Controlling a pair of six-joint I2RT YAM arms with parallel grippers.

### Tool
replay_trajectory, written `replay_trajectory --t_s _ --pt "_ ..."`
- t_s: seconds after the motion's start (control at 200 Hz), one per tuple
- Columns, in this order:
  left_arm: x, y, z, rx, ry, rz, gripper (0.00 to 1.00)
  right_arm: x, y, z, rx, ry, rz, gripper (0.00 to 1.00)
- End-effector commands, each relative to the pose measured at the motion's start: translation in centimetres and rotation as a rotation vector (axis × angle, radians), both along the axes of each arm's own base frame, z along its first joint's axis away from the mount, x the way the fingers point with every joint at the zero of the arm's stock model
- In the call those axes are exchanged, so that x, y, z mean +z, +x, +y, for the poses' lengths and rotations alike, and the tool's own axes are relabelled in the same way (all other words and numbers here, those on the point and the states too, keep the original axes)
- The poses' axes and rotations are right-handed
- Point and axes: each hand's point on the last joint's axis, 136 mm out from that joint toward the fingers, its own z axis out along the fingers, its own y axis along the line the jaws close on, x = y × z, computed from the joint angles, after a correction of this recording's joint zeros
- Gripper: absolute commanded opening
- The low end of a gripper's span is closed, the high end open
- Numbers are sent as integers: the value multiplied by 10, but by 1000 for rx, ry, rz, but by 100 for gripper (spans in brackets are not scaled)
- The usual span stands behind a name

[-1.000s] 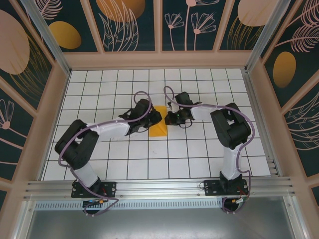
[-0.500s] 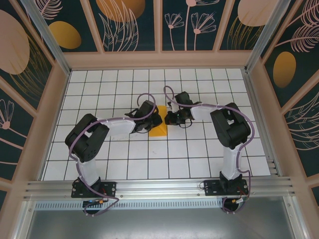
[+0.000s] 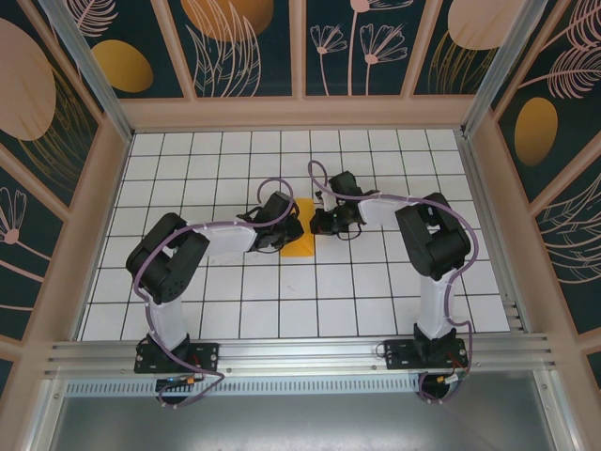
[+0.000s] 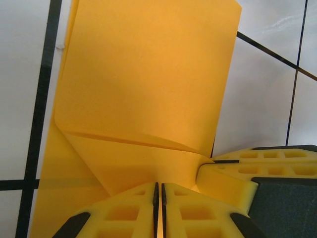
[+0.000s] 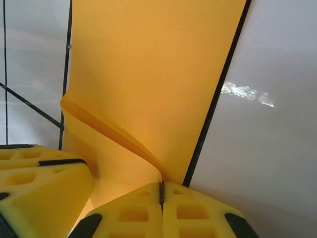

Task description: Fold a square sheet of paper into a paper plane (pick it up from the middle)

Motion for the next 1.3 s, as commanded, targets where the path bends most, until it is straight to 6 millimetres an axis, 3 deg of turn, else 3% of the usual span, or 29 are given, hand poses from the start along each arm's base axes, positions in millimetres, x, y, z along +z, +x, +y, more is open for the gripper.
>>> replay_trajectory --t_s 0.0,0.846,0.886,1.021,1.296 --pt "-10 1 8 31 31 25 12 -42 -1 -29 -57 -147 52 4" --pt "-30 -10 21 85 62 83 12 -42 2 -30 -70 -144 59 4" --pt "-39 -17 28 87 80 104 12 -40 3 -28 -68 -136 56 4" --pt "-45 -20 30 87 89 119 11 -19 11 -18 -66 -82 34 5" --pt "-51 -24 31 82 94 133 10 54 21 -8 -86 29 -66 19"
